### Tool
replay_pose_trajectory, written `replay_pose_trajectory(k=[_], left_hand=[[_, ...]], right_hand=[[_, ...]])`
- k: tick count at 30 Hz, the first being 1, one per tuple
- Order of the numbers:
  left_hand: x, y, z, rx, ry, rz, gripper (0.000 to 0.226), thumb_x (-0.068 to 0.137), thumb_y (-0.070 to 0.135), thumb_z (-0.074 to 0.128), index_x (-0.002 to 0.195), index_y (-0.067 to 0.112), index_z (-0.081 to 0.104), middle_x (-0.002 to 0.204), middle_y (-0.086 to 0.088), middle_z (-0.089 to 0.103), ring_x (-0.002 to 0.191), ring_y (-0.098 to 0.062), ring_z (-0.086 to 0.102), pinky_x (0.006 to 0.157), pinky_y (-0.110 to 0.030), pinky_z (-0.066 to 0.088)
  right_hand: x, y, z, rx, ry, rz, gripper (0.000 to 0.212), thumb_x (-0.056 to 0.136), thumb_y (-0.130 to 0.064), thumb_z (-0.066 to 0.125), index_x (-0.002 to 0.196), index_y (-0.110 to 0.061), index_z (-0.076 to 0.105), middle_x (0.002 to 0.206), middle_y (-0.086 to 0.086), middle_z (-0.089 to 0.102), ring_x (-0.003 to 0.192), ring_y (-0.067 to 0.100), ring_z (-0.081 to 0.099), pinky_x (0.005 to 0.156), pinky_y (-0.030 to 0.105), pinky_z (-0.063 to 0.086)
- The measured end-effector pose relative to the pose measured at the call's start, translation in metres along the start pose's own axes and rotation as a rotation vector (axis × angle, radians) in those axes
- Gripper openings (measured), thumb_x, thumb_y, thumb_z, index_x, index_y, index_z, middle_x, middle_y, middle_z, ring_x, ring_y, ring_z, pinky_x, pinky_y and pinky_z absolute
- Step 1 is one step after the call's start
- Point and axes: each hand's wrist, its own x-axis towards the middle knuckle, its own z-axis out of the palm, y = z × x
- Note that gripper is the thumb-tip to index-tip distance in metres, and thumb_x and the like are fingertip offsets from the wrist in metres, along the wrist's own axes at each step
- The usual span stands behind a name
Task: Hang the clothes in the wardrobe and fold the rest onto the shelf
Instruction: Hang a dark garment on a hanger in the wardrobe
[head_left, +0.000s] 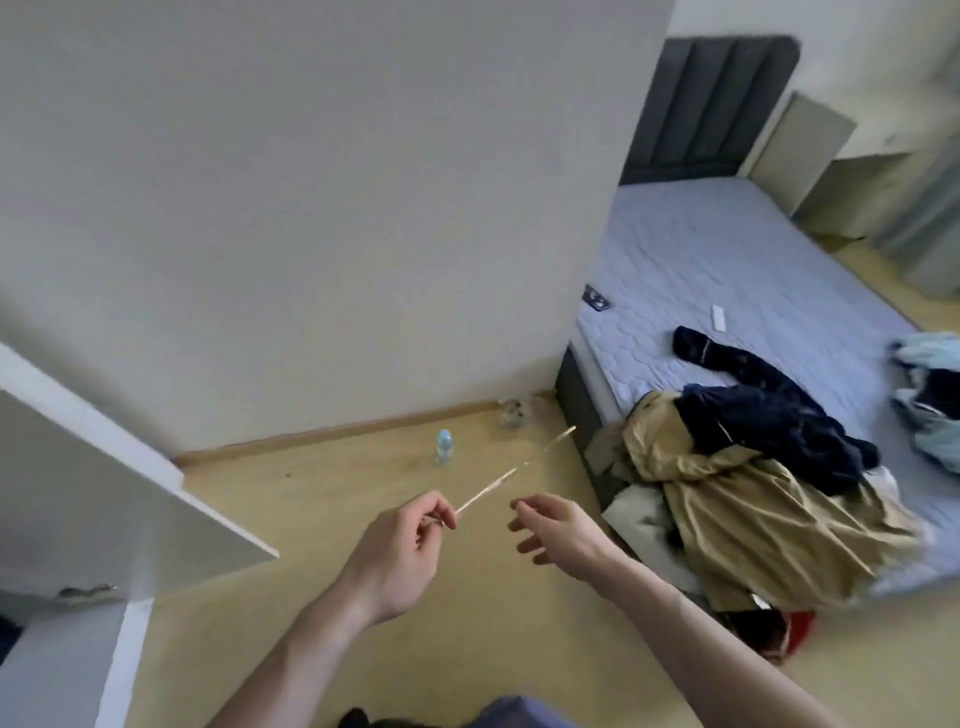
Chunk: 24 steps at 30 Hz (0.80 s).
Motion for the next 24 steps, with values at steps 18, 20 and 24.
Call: replay_pose_trajectory(k=[18, 20, 24], left_hand=[[0.259, 0.209, 0.221, 0.146, -0.749, 0.374, 0.008, 0.096, 0.032, 0.062, 0.095, 0.040, 0.062, 0.112, 0.024, 0.069, 0.105, 0.005, 0.063, 0.088, -0.025, 0.056], [0.295, 0.219, 0.240, 0.133, -0.750, 0.370, 0.005, 0.096, 0.039, 0.063, 0.100, 0.041, 0.062, 0.110, 0.024, 0.067, 0.105, 0.005, 0.062, 0.088, -0.024, 0.055], [0.375, 0.238, 0.278, 0.195, -0.766, 0.316, 0.004, 0.093, 0.033, 0.065, 0.096, 0.035, 0.065, 0.097, 0.018, 0.070, 0.090, 0.000, 0.065, 0.083, -0.021, 0.054]], right_hand=[[0.025, 0.110, -0.287, 0.586, 0.728, 0.215, 0.017, 0.097, -0.019, 0.069, 0.099, -0.002, 0.065, 0.089, 0.011, 0.075, 0.074, 0.019, 0.073, 0.073, 0.042, 0.061], [0.030, 0.119, -0.315, 0.619, 0.790, 0.285, 0.014, 0.097, -0.017, 0.068, 0.099, -0.003, 0.066, 0.089, 0.009, 0.075, 0.076, 0.019, 0.073, 0.071, 0.038, 0.061], [0.041, 0.144, -0.371, 0.608, 0.877, 0.383, 0.010, 0.095, -0.016, 0.070, 0.098, -0.007, 0.068, 0.096, 0.012, 0.077, 0.078, 0.022, 0.075, 0.078, 0.042, 0.065]])
